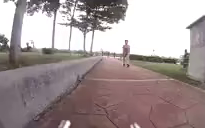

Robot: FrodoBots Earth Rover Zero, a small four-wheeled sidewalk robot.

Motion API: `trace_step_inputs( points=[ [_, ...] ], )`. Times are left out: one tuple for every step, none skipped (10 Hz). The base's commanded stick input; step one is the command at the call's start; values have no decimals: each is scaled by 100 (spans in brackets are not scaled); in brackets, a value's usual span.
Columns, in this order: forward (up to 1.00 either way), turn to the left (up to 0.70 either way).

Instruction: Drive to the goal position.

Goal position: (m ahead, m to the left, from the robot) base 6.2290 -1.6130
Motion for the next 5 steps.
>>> trace_step_inputs(
  points=[
    [70, 7],
    [70, 7],
    [70, 7],
    [70, 7],
    [70, 7]
  ],
)
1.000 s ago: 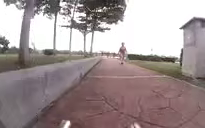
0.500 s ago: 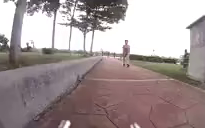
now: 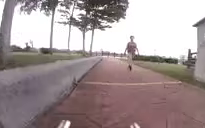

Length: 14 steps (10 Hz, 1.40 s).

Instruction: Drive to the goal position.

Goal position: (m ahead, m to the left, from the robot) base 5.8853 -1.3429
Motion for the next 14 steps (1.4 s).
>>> trace_step_inputs(
  points=[
    [70, -15],
    [70, -21],
    [70, -9],
    [70, 3],
    [70, 7],
    [70, 7],
    [70, 7],
    [70, 7],
    [70, 7],
    [70, 7],
    [70, 7],
    [70, 7],
    [70, 7],
    [70, 7]
  ],
)
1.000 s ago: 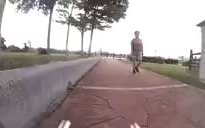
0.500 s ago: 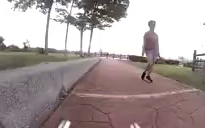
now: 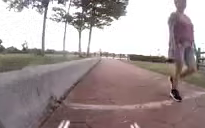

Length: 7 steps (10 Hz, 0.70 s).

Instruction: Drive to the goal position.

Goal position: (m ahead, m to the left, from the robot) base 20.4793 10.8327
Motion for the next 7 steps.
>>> trace_step_inputs(
  points=[
    [70, 7],
    [70, 7],
    [70, 7],
    [70, 7],
    [70, 7],
    [70, 7],
    [70, 7]
  ],
)
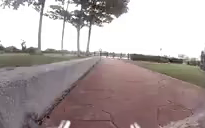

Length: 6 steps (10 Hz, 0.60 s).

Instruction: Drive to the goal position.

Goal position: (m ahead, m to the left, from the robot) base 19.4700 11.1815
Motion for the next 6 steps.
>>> trace_step_inputs(
  points=[
    [70, 7],
    [70, 7],
    [70, 7],
    [70, 7],
    [70, 7],
    [70, 7]
  ],
)
